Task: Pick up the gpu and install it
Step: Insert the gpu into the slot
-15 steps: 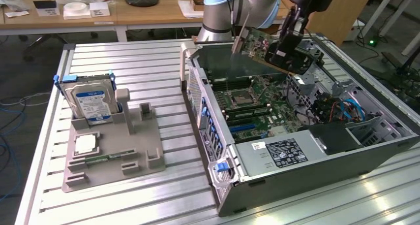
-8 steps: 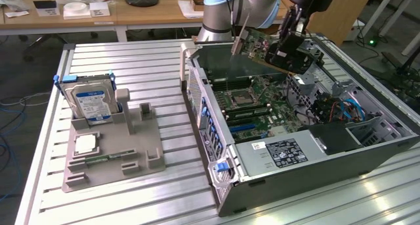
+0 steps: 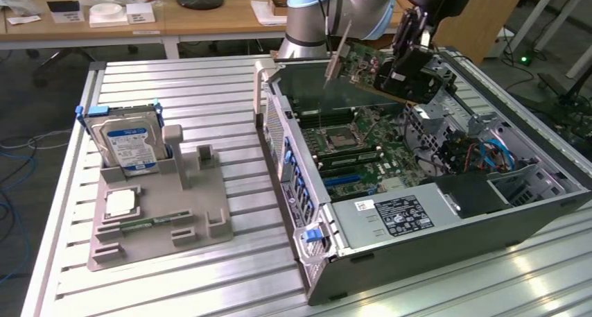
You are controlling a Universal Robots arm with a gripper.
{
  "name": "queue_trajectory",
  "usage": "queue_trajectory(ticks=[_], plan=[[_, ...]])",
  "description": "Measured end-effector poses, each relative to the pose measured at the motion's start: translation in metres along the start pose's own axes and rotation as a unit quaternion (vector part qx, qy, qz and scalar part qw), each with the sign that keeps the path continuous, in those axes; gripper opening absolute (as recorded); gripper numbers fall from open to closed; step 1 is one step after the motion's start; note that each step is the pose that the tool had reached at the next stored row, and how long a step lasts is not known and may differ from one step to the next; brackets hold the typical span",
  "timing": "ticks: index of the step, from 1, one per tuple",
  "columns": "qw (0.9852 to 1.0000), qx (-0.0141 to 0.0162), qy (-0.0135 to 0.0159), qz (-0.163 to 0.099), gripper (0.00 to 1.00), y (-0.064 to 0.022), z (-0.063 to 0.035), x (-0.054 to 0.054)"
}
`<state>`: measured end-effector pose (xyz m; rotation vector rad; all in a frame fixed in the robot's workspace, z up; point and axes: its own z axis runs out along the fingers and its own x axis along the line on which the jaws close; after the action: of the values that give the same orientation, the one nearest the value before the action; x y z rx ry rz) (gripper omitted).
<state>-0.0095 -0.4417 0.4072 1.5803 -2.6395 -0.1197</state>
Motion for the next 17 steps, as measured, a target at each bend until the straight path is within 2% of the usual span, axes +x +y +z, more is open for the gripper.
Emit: queue_trajectory(ticks=[8, 17], plan=[[0.9994, 0.0005, 0.0034, -0.033, 0.28, 0.0, 0.0, 0.0001], [0.9976, 0.001, 0.0069, -0.069, 0.28, -0.0001, 0.0, 0.0002]])
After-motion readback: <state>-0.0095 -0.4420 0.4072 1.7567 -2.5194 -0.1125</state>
